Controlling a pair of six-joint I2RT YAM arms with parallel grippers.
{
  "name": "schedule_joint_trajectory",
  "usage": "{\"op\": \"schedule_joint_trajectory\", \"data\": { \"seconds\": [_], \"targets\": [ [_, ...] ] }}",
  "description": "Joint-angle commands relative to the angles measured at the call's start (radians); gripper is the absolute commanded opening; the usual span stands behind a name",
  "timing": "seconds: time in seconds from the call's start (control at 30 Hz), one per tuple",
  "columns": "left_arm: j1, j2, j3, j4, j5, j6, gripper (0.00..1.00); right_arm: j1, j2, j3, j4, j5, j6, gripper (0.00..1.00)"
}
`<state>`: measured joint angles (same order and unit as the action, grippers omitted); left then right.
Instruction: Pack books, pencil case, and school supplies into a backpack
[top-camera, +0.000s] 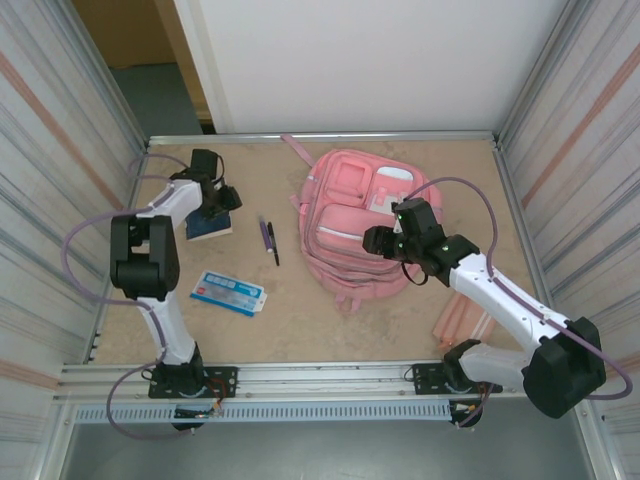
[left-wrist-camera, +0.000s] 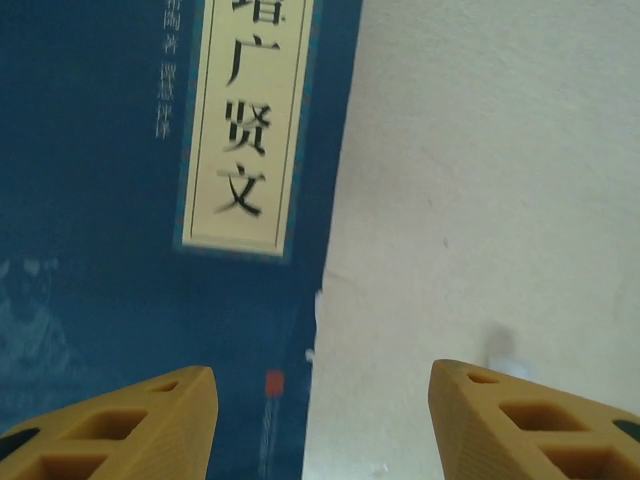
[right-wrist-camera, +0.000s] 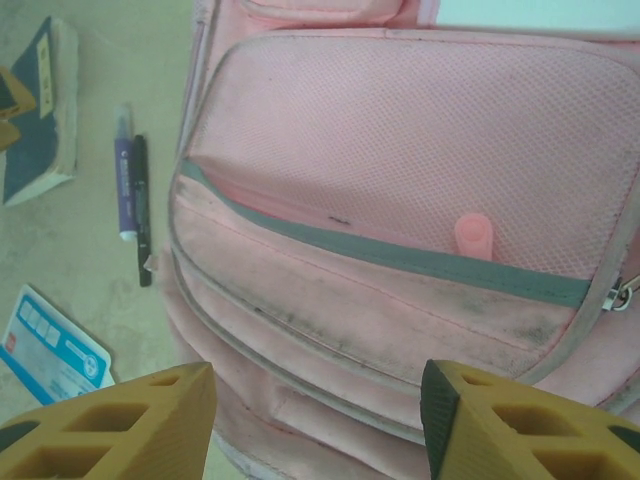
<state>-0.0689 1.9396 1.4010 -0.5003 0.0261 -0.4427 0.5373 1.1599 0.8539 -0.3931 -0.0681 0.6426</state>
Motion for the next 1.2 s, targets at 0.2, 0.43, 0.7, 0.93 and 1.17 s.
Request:
{"op": "schedule_joint_trajectory", "data": {
  "seconds": [0.2,0.43,0.7,0.93,1.17],
  "targets": [
    [-0.011,0.084,-0.085,-0.023,0.039,-0.023,0.53,0.093,0.035,0.039,0.023,-0.001,-0.009,0.57],
    [-0.047,-0.132,-0.342,0.086,0.085,-0.086,0.56,0.130,0.177,0.127,0.055,-0.027,0.066,0.58],
    [-0.154,-0.282,-0.598,0.186,0.099,-0.181,0.57,0.146,0.395,0.226,0.203,-0.174,0.203,0.58],
    [-0.176,-0.386,-0.741,0.265,0.211,-0.291,0.57,0.216,0.653,0.462,0.168,-0.222,0.190,0.57],
    [-0.293,-0.499,-0.808,0.308,0.236,-0.450,0.60,0.228,0.894,0.664,0.143,-0.235,0.277,0.51]
  ]
}}
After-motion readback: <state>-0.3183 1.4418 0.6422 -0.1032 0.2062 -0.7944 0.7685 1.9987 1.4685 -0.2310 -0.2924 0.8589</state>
